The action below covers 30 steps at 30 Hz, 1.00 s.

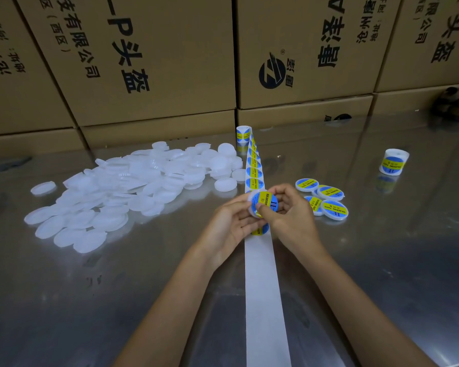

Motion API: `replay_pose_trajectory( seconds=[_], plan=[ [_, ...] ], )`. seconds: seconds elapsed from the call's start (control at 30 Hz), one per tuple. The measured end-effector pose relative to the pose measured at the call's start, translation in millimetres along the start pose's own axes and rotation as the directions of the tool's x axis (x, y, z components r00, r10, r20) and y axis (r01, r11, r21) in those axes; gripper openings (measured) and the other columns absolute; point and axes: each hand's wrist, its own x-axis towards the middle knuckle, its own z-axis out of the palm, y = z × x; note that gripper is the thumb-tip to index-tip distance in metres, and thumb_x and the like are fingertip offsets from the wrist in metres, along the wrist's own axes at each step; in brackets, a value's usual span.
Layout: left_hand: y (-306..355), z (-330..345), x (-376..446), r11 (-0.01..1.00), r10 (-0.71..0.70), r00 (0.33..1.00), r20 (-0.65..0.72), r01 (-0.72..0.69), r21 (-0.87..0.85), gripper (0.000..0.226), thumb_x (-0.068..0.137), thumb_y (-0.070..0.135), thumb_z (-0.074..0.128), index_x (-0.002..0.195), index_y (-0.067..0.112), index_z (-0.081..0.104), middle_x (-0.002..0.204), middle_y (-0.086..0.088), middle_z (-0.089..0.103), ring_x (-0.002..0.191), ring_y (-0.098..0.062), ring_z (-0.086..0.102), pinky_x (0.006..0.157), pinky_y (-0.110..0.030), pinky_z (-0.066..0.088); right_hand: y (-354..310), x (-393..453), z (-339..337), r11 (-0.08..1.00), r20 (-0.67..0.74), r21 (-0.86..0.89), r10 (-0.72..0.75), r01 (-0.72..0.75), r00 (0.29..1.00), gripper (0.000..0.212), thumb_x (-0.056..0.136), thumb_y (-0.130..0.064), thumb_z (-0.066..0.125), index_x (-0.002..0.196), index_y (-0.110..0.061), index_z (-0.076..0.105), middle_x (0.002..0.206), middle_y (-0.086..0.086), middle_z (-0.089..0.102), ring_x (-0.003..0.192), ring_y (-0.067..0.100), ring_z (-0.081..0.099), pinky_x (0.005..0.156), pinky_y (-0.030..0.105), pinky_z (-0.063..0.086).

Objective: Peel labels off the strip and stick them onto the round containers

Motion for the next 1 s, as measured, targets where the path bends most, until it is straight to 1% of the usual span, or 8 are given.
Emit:
replay_pose_trajectory(
  seconds=[0.27, 0.5, 0.57, 0.67, 0.73, 0.8, 0.87, 1.0],
  plan=[
    [-1, 0, 0, 1.000, 0.003, 1.000, -0.011, -0.003, 0.030, 0.037, 0.101, 0.004, 0.043, 0.134, 0.005, 0.058, 0.122, -0.018, 0.070, 0.108, -0.024, 0.070, 0.092, -0.030, 0.058, 3, -2, 0, 0.994, -0.019, -0.099, -0.043, 0.041, 0.999, 0.028, 0.080, -0.010, 0.079, 0.086, -0.027, 0.056, 0.068, -0.016, 0.064, 0.060, -0.004, 0.058, 0.055, 0.009, 0.045],
    [-2, 1, 0, 0.999, 0.013, 1.000, 0.000, -0.013, -0.039, 0.034, 0.100, 0.004, 0.043, 0.128, 0.007, 0.062, 0.120, -0.019, 0.071, 0.109, -0.025, 0.069, 0.091, -0.030, 0.058, 4, -5, 2, 0.954, -0.039, -0.275, -0.135, 0.119, 0.990, 0.029, 0.081, -0.023, 0.077, 0.104, -0.022, 0.058, 0.088, -0.012, 0.065, 0.076, 0.001, 0.062, 0.064, 0.012, 0.046],
    [-4, 0, 0, 0.997, 0.009, 1.000, -0.002, -0.009, -0.083, 0.035, 0.099, 0.004, 0.042, 0.127, 0.006, 0.063, 0.122, -0.020, 0.069, 0.114, -0.028, 0.067, 0.096, -0.032, 0.056, 5, -4, 1, 0.955, -0.034, -0.272, -0.135, 0.121, 0.990, 0.046, 0.080, -0.023, 0.078, 0.118, -0.025, 0.053, 0.096, -0.013, 0.062, 0.079, 0.003, 0.061, 0.067, 0.015, 0.047],
    [-5, -4, 1, 0.985, -0.013, 1.000, -0.002, 0.013, -0.173, 0.035, 0.100, 0.004, 0.042, 0.130, 0.003, 0.059, 0.124, -0.022, 0.068, 0.120, -0.032, 0.064, 0.100, -0.037, 0.053, 9, 1, -5, 0.959, -0.076, -0.281, -0.052, 0.029, 0.996, 0.080, 0.073, -0.033, 0.085, 0.138, -0.027, 0.039, 0.102, -0.011, 0.050, 0.077, -0.001, 0.052, 0.066, 0.006, 0.042],
    [-4, -5, 2, 0.975, -0.017, 1.000, 0.001, 0.017, -0.220, 0.036, 0.099, 0.004, 0.044, 0.132, 0.000, 0.057, 0.124, -0.023, 0.067, 0.117, -0.031, 0.066, 0.100, -0.038, 0.052, 10, 1, -6, 0.953, -0.082, -0.302, -0.031, 0.005, 0.996, 0.075, 0.071, -0.045, 0.085, 0.132, -0.030, 0.043, 0.102, -0.012, 0.049, 0.080, -0.003, 0.051, 0.066, 0.003, 0.039],
    [-5, -3, 2, 0.967, -0.019, 1.000, -0.003, 0.018, -0.252, 0.038, 0.096, 0.004, 0.046, 0.133, -0.002, 0.056, 0.124, -0.024, 0.067, 0.118, -0.033, 0.065, 0.101, -0.040, 0.052, 12, 0, -3, 0.953, -0.054, -0.302, -0.048, 0.030, 0.997, 0.056, 0.072, -0.050, 0.082, 0.114, -0.034, 0.050, 0.100, -0.016, 0.053, 0.085, -0.001, 0.054, 0.069, 0.004, 0.039],
    [-6, -1, 1, 0.963, -0.013, 1.000, 0.005, 0.014, -0.269, 0.043, 0.090, 0.006, 0.050, 0.132, -0.004, 0.056, 0.125, -0.026, 0.066, 0.120, -0.035, 0.064, 0.101, -0.041, 0.052, 12, 0, -1, 0.948, -0.019, -0.315, -0.054, 0.045, 0.998, 0.041, 0.074, -0.055, 0.077, 0.100, -0.030, 0.058, 0.097, -0.012, 0.061, 0.088, 0.002, 0.057, 0.071, 0.009, 0.042],
    [-4, 0, 0, 0.963, -0.013, 1.000, 0.023, 0.019, -0.269, 0.040, 0.092, 0.008, 0.049, 0.129, -0.005, 0.058, 0.123, -0.025, 0.067, 0.116, -0.033, 0.066, 0.098, -0.039, 0.055, 14, 0, -3, 0.928, 0.012, -0.366, -0.076, 0.075, 0.997, 0.038, 0.081, -0.060, 0.067, 0.081, -0.022, 0.063, 0.073, -0.004, 0.062, 0.070, 0.011, 0.058, 0.062, 0.028, 0.048]
  ],
)
